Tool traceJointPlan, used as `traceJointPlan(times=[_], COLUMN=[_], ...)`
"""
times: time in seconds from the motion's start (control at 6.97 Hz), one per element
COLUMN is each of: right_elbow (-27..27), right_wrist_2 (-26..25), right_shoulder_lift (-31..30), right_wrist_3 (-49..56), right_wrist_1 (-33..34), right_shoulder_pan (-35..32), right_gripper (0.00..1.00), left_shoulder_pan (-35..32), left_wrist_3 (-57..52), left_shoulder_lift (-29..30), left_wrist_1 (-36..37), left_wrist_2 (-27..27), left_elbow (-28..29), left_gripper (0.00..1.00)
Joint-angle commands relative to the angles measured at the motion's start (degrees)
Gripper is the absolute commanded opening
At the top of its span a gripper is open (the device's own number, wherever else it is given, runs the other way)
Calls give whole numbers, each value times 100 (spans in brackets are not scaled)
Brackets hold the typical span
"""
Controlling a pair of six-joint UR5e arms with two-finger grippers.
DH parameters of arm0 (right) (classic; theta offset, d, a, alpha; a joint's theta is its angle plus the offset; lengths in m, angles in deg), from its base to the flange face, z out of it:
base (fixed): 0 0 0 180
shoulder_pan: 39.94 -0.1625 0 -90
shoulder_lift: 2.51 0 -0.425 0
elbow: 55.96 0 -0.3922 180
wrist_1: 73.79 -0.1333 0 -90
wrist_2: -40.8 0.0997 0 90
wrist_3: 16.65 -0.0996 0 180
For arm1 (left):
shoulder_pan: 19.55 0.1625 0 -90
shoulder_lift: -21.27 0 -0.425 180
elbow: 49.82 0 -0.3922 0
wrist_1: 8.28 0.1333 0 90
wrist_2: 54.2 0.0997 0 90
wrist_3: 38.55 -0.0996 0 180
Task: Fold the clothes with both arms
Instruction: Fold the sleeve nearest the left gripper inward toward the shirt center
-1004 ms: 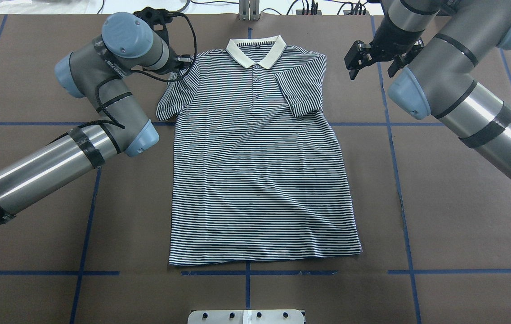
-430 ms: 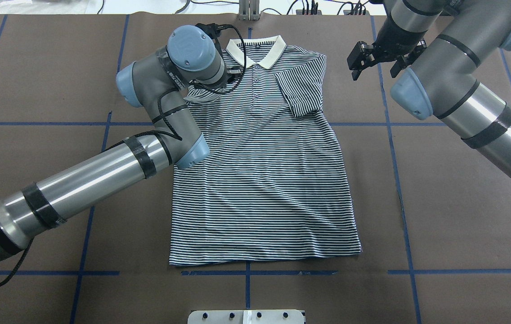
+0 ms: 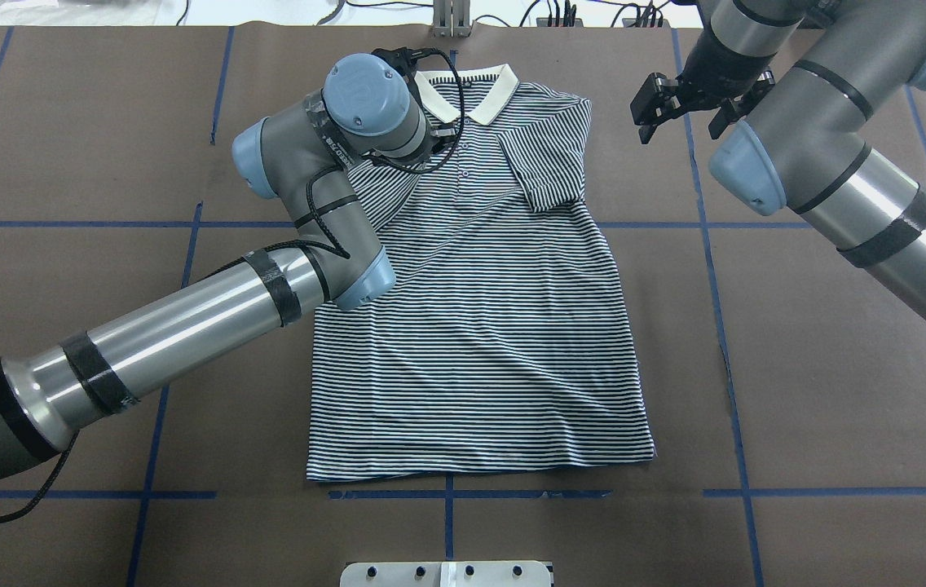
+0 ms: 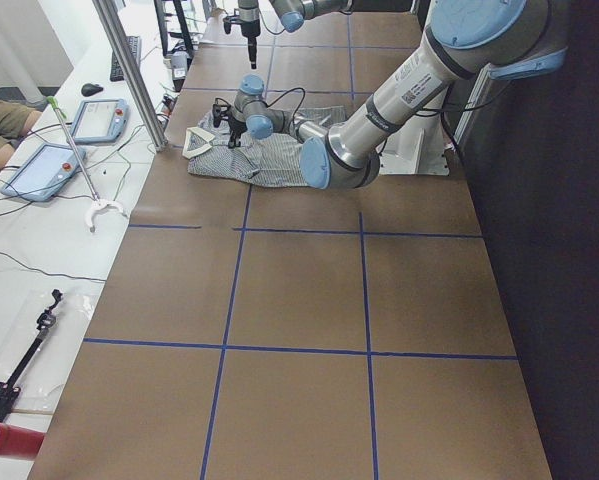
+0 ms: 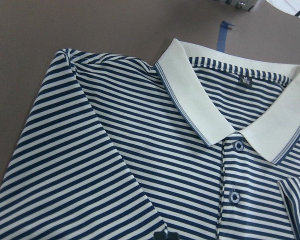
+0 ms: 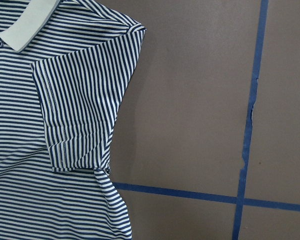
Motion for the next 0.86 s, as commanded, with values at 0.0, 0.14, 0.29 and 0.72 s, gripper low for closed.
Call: traceJointPlan(times=[0.0, 0.14, 0.29, 0.72], right_elbow=[0, 0, 0, 166], right_wrist_2=[0, 0, 0, 44], right_shoulder_lift=[1, 1, 1, -69], right_wrist_3=[-45, -54, -72, -638], right_wrist_1=[0, 9, 9, 0], right_shoulder_pan=[-1, -1, -1, 104], right_gripper=[100, 100, 100, 100], left_shoulder_pan=[-11, -28, -37, -37], left_wrist_3=[-81, -117, -109, -274], left_shoulder_lift=[-16, -7, -16, -1013], left_wrist_1=[-45, -45, -27, 811], left_wrist_2=[0, -17, -52, -709], left_elbow=[8, -35, -201, -2014], left_gripper=[99, 100, 100, 100])
